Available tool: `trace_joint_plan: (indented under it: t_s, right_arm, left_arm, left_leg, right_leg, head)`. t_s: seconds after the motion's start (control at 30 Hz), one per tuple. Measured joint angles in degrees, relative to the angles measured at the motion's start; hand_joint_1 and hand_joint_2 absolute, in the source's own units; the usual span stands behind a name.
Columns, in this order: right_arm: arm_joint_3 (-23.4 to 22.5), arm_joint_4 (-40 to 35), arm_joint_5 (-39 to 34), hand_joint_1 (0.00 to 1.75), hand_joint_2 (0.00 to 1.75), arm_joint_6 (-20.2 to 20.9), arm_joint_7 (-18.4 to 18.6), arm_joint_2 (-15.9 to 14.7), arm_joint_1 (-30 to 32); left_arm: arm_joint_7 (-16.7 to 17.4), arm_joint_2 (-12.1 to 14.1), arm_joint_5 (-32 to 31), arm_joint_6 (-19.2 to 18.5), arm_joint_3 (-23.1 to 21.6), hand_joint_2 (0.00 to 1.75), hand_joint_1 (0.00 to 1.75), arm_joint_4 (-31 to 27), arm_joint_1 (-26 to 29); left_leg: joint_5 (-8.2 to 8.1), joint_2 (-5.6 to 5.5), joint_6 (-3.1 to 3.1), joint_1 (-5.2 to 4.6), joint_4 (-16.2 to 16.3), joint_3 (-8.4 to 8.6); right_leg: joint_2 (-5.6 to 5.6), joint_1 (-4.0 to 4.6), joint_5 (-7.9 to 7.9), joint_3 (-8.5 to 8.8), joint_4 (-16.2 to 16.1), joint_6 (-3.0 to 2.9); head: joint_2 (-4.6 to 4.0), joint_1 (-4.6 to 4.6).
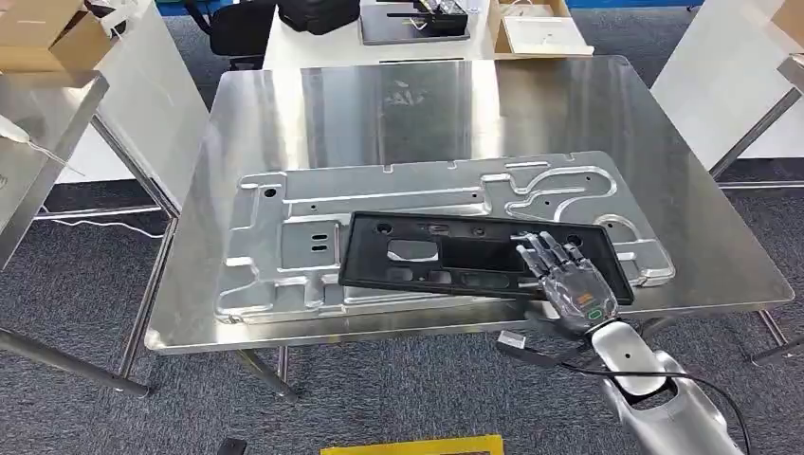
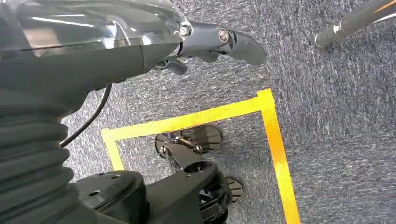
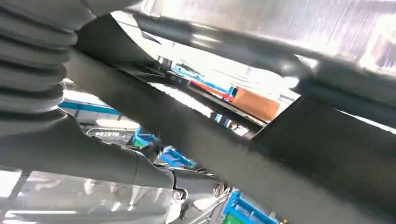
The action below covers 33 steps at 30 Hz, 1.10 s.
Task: Take the parts from the cabinet and place them on the table.
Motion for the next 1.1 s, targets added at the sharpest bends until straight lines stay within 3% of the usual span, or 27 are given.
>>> trace_joint_plan:
  t_s: [0.43, 0.53, 0.73, 1.1]
  right_arm:
    - [-0.37, -1.18, 0.0, 0.0, 0.0, -2.23, 0.92, 0.02, 0.72]
    - [-1.69, -3.08, -0.94, 0.0, 0.0, -2.99, -2.24, 0.96, 1.86]
    - [-6.23, -7.22, -16.67, 0.0, 0.0, -0.98, -10.89, 5.1, 3.41]
    - [-15.19, -16.2, -48.95, 0.0, 0.0, 10.39, -23.78, 12.29, 6.06]
  left_arm:
    - [0.37, 0.02, 0.15, 0.11, -0.59, 0.0, 0.0, 0.0, 0.01]
    - [0.48, 0.0, 0.2, 0.17, -0.7, 0.0, 0.0, -0.02, 0.02]
    - [0.57, 0.0, 0.7, 0.17, -0.87, 0.0, 0.0, 0.0, 0.02]
    - [0.35, 0.0, 1.2, 0.2, -1.4, 0.0, 0.0, 0.0, 0.08]
  left_leg:
    - [0.0, 0.0, 0.0, 0.0, 0.0, 0.0]
    - [0.0, -0.01, 0.0, 0.0, 0.0, 0.0]
    - [0.0, -0.01, 0.0, 0.0, -0.01, 0.01]
    - [0.0, -0.01, 0.0, 0.0, -0.01, 0.01]
  right_leg:
    - [0.0, 0.0, 0.0, 0.01, 0.0, 0.0]
    - [0.0, 0.0, 0.0, 0.02, 0.0, 0.0]
    - [0.0, 0.0, 0.0, 0.02, 0.0, 0.0]
    - [0.0, 0.0, 0.0, 0.03, 0.0, 0.0]
  head:
    - [0.0, 0.0]
    - [0.0, 0.0]
    - [0.0, 0.0]
    - [0.0, 0.0]
